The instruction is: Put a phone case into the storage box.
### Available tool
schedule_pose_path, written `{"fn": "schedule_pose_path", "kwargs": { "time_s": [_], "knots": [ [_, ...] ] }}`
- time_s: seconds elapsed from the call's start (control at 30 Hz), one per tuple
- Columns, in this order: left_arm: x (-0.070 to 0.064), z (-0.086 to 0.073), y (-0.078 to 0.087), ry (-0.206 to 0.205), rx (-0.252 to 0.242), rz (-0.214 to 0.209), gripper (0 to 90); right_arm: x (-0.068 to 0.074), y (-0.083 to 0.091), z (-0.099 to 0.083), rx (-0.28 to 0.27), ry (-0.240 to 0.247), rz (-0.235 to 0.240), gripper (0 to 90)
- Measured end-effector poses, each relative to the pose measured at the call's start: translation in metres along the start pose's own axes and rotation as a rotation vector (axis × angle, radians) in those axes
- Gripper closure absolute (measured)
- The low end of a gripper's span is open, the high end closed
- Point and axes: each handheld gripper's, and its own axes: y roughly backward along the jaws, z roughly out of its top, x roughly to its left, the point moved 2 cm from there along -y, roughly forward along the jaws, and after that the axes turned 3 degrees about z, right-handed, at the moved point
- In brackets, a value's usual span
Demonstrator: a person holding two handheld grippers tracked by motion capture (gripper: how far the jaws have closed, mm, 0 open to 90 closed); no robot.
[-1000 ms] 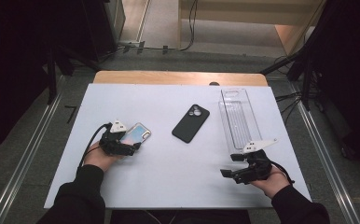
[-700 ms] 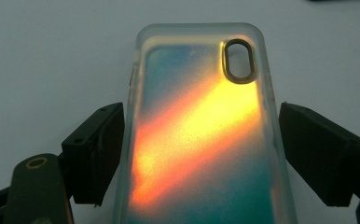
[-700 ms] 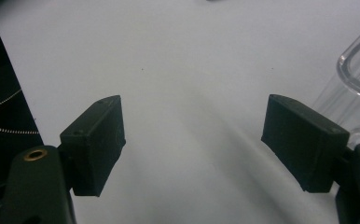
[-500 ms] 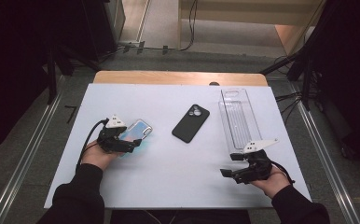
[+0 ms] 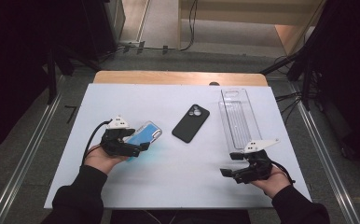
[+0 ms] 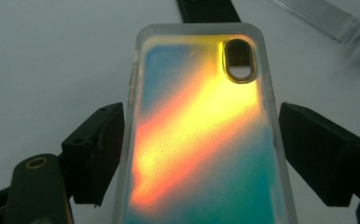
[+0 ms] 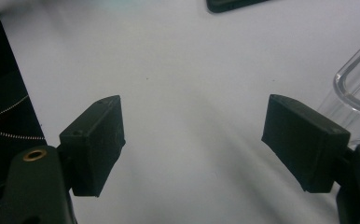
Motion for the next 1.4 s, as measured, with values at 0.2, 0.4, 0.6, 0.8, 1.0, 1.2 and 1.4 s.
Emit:
{"fn": "schedule_pose_path", "kwargs": {
  "time_s": [0.2, 0.4, 0.6, 0.8, 1.0, 1.2, 1.4],
  "knots": [
    [-0.016, 0.004, -0.004, 0.022, 0.012, -0.044, 17.3, 0.002, 0.000, 0.001, -0.014, 0.012, 0.004, 18.7],
    [-0.029, 0.006, -0.009, 0.063, 0.011, -0.073, 17.4, 0.003, 0.000, 0.005, -0.031, 0.003, 0.019, 18.7],
    [-0.039, 0.006, -0.012, 0.079, -0.008, -0.057, 17.3, 0.007, 0.000, 0.012, -0.062, -0.015, 0.031, 18.7],
    [-0.050, 0.006, -0.015, 0.096, -0.049, -0.031, 17.3, 0.010, -0.003, 0.022, -0.078, -0.067, 0.041, 18.8],
    [-0.060, 0.004, -0.017, 0.085, -0.098, 0.009, 17.3, 0.018, -0.004, 0.040, -0.120, -0.077, 0.030, 18.9],
    [-0.069, 0.001, -0.021, 0.117, -0.174, 0.037, 17.3, 0.024, -0.010, 0.055, -0.132, -0.104, 0.031, 19.4],
    [-0.075, -0.002, -0.027, 0.117, -0.225, 0.070, 17.3, 0.025, -0.015, 0.066, -0.139, -0.160, 0.049, 19.9]
  ]
}}
